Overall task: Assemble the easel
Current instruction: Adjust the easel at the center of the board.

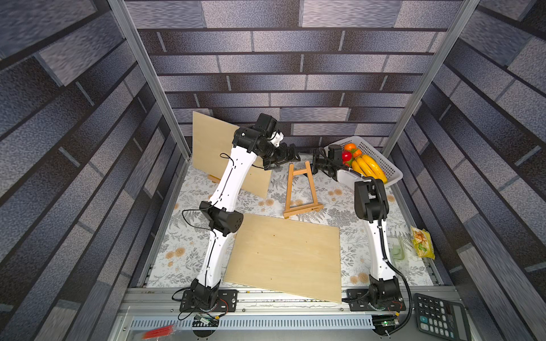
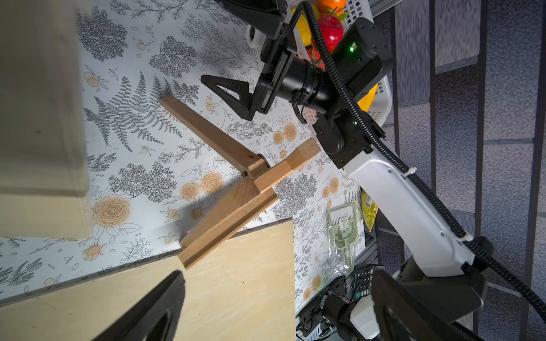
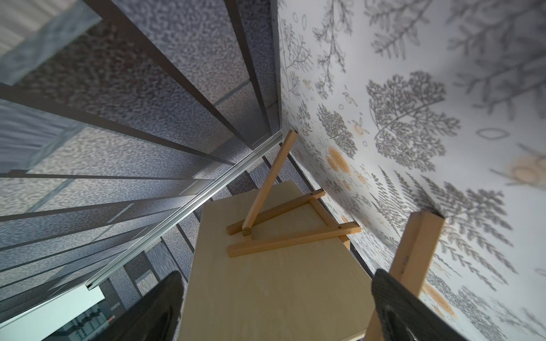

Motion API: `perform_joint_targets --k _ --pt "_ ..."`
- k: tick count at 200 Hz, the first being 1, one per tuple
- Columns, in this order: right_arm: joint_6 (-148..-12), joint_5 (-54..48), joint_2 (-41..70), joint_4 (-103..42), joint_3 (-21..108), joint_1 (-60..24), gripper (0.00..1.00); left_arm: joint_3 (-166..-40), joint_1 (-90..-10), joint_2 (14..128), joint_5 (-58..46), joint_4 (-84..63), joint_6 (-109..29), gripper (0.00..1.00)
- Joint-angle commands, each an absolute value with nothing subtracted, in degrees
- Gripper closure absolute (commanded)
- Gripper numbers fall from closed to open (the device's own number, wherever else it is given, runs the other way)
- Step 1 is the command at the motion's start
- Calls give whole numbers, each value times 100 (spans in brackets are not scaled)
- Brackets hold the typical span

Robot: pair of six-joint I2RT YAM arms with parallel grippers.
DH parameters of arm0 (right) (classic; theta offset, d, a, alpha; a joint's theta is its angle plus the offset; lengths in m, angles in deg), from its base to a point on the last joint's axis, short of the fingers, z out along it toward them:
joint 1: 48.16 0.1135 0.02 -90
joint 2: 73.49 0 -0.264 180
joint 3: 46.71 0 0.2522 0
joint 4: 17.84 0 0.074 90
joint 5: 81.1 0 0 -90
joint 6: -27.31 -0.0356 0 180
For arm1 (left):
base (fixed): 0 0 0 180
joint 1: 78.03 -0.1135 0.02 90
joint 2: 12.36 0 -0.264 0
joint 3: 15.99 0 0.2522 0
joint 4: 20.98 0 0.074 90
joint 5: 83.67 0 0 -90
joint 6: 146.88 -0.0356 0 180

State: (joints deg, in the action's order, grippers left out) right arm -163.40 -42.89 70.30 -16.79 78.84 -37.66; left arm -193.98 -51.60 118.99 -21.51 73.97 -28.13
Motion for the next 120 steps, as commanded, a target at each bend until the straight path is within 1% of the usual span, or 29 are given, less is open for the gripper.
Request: perform_joint_targets --k 1,24,38,72,120 --pt "-15993 -4239 7000 -2295 8162 -3814 0 -19525 -5149 11635 -2220 7398 -2778 0" --pt "-14564 -4190 6759 -4295 8436 -3820 0 -19532 -5171 11604 -2167 7460 -2805 0" --pt "-14172 -4225 6756 -5037 8558 -3806 0 -19526 -5186 11587 -2134 7505 -2839 0" --pt "-14230 -4511 6731 -5048 8320 -3679 0 -19526 -5193 11568 -2075 7514 -2847 0" --pt "-15277 -4785 6861 -3837 8150 -3361 0 -19526 -5215 11605 -2068 7520 -2847 0"
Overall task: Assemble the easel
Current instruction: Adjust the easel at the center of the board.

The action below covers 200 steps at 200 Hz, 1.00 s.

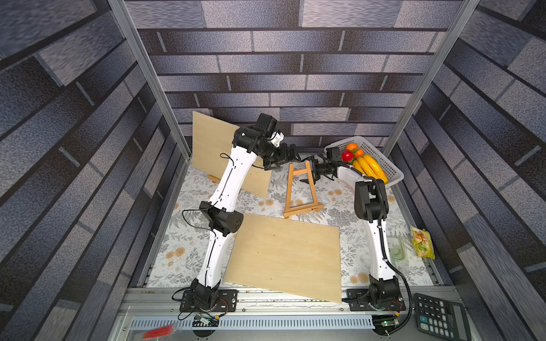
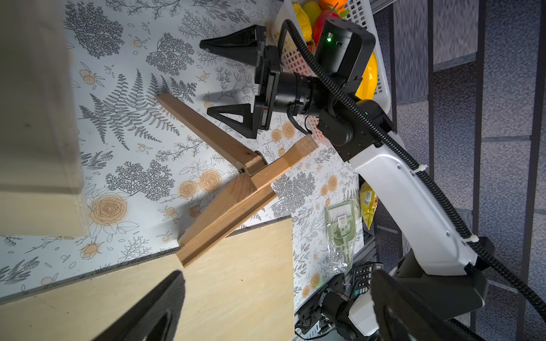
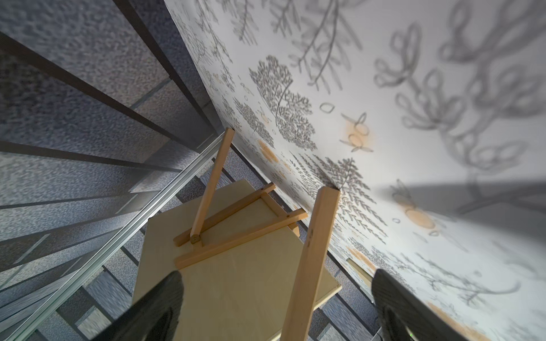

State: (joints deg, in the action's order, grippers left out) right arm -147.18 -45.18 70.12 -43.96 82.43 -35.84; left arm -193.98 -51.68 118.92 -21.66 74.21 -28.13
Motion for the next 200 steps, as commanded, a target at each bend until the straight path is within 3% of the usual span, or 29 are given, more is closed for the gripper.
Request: perform_joint_targets --k 1,123,200 --pt "-15304 -4795 6867 -3798 8145 -3354 0 -19526 -5213 11600 -2067 7521 -2848 0" --pt "-17203 -4256 7577 -1399 8309 -3230 0 -19526 -5252 11735 -2041 7712 -2922 0" --pt "-16966 -4110 8316 -1990 9736 -3542 0 -19527 -5381 11735 -2147 7594 -2935 0"
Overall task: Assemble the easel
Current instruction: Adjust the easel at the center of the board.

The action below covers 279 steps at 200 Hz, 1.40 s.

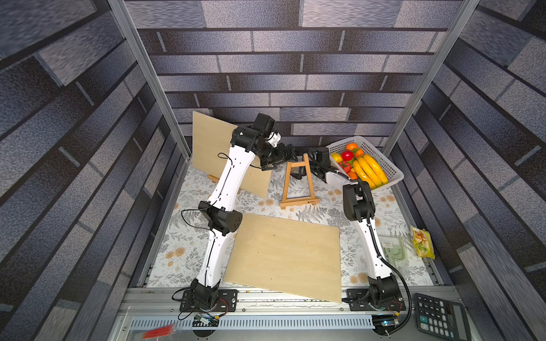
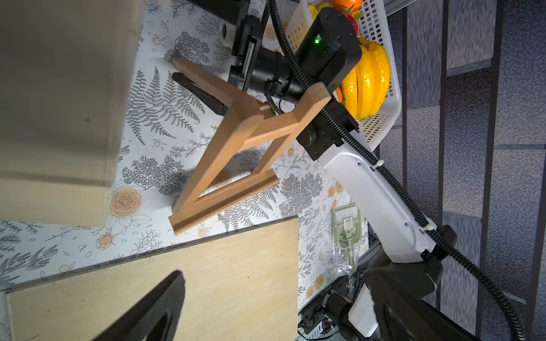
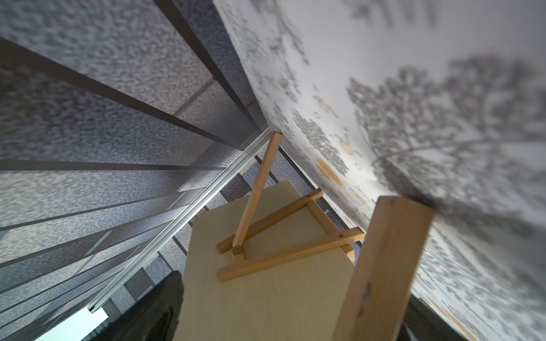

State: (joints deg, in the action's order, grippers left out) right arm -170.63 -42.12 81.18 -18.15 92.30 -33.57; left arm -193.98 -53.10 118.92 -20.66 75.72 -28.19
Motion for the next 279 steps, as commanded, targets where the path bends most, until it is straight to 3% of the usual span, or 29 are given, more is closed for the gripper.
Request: perform_joint_targets --k 1,49,145,203,279 --pt "-16966 -4110 8319 -1999 9760 -3542 0 -19526 -5384 11740 -2150 7589 -2936 0" --pt "-16855 -4482 8530 -2275 10215 -3717 0 -19532 -5430 11789 -2277 7438 -2827 0" --pt "-14773 -4748 7523 -4062 9480 -3867 0 -19532 -5373 11660 -2220 7609 -3024 0" --pt "-12549 -3626 6995 -6915 9747 -3970 0 -19532 -5359 11530 -2052 7713 -3051 0" --pt "-11697 -2694 6160 -7610 9328 -4211 0 -19528 -5369 11432 -2079 7848 -3184 0"
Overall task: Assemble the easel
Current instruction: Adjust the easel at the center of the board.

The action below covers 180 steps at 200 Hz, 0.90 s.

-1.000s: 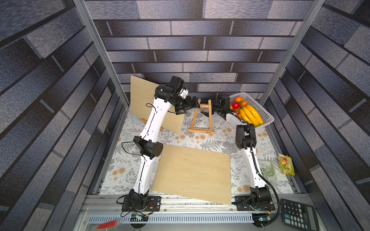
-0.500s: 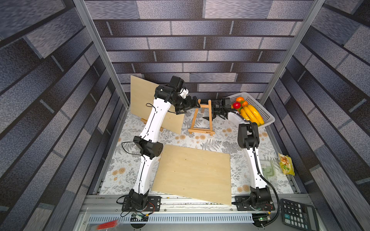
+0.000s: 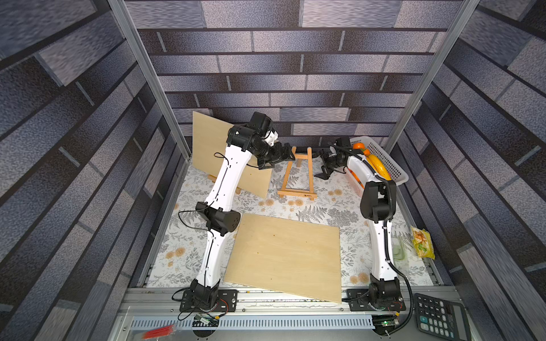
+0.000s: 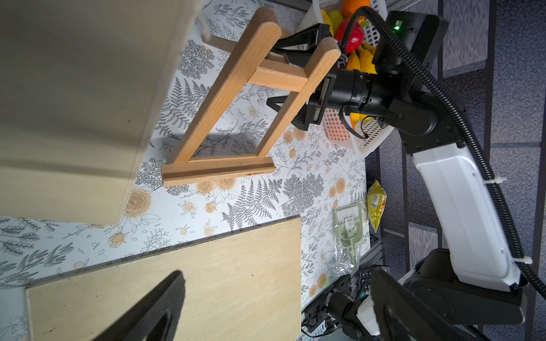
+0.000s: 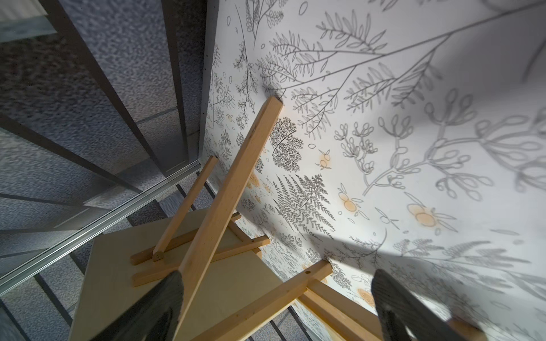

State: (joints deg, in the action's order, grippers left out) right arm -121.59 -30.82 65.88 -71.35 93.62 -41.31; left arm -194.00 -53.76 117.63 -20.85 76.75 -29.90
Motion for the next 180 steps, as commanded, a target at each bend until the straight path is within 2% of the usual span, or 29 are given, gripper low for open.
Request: perform_joint_targets --k 1,81,105,133,154,180 --pt "-11677 -2695 6147 -7626 9327 -4210 0 -19527 -5369 11435 -2090 7852 -3183 0" --pt "-10744 -1985 5013 -8294 8772 -4210 0 -19530 -5327 11180 -2053 7909 -3311 0" --pt "-10363 -1361 4204 -8423 8139 -4205 0 -19526 -5329 11038 -1981 7926 -3337 0" --pt "-9883 -943 2918 -8389 6802 -4168 0 -19523 -5308 10847 -1824 7970 -3405 0" --pt "-9167 -680 2201 -8430 6084 -3873 0 -19521 -5281 10728 -1730 8031 -3487 0" --pt "-8632 -52 2119 -8778 5858 -3262 0 -19523 -5270 10641 -1665 8046 -3500 0"
